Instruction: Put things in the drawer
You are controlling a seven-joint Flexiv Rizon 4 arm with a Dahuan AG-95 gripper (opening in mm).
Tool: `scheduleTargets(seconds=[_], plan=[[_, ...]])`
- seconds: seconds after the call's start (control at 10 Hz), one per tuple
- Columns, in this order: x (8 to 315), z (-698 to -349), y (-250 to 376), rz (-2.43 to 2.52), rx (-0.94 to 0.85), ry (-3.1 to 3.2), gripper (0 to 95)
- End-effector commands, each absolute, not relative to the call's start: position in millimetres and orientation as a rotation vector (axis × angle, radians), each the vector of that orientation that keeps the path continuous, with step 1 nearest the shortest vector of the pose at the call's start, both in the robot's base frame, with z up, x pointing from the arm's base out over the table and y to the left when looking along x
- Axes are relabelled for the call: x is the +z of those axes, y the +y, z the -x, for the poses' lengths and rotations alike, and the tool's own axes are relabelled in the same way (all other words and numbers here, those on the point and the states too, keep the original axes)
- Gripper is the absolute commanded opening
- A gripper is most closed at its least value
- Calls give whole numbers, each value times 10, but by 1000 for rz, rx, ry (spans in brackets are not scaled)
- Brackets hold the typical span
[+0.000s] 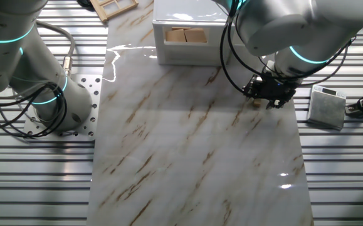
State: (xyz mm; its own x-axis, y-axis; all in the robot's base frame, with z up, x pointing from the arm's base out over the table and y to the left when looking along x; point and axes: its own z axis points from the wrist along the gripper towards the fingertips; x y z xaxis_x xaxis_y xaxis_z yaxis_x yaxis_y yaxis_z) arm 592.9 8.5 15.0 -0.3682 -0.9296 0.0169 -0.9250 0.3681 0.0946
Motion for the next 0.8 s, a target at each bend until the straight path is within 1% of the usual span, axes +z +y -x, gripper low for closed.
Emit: scheduleTargets(seconds=[0.1,0.8], plan=[[142,-5935,84,-1723,-107,-2543,570],[127,-5938,95,-1724,-101,-2551,570]])
